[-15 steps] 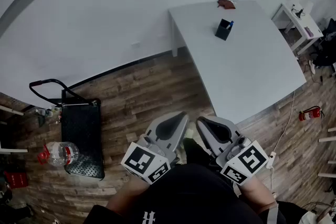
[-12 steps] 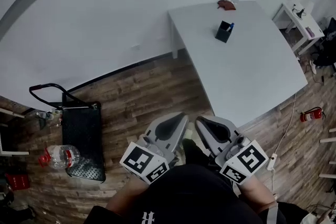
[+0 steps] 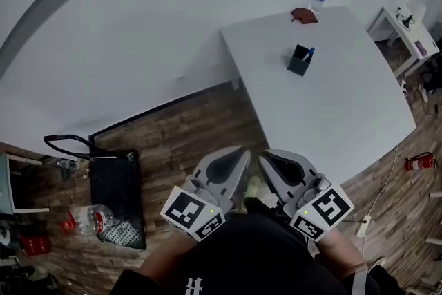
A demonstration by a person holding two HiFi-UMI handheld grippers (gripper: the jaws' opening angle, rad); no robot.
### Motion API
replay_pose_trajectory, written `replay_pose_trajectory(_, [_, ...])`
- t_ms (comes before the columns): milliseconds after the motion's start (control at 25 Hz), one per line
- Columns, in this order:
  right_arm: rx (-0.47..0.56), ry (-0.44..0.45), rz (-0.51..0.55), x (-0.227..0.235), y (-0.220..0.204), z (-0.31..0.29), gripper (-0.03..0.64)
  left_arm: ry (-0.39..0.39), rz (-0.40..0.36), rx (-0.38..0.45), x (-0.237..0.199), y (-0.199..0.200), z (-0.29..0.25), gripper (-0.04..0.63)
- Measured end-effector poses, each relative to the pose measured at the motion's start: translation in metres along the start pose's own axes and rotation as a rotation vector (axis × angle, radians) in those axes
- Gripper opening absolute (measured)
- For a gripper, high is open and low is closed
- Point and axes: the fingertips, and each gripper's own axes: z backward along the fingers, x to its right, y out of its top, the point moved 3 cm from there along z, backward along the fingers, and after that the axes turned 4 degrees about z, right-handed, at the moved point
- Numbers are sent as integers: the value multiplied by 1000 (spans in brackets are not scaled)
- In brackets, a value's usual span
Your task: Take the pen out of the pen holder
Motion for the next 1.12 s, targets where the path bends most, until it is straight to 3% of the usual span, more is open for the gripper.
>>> replay_pose_trajectory(320, [23, -54, -20, 65, 16, -14, 15, -41, -29, -43, -15, 12, -70, 6])
replay_pose_trajectory(800, [-8, -257, -39, 159, 11, -41, 15, -172, -11, -79, -63, 14, -164, 6])
replay_pose_trajectory(1120, [49, -356, -109, 263, 2, -71, 17, -233, 12, -135, -116, 12, -221, 6])
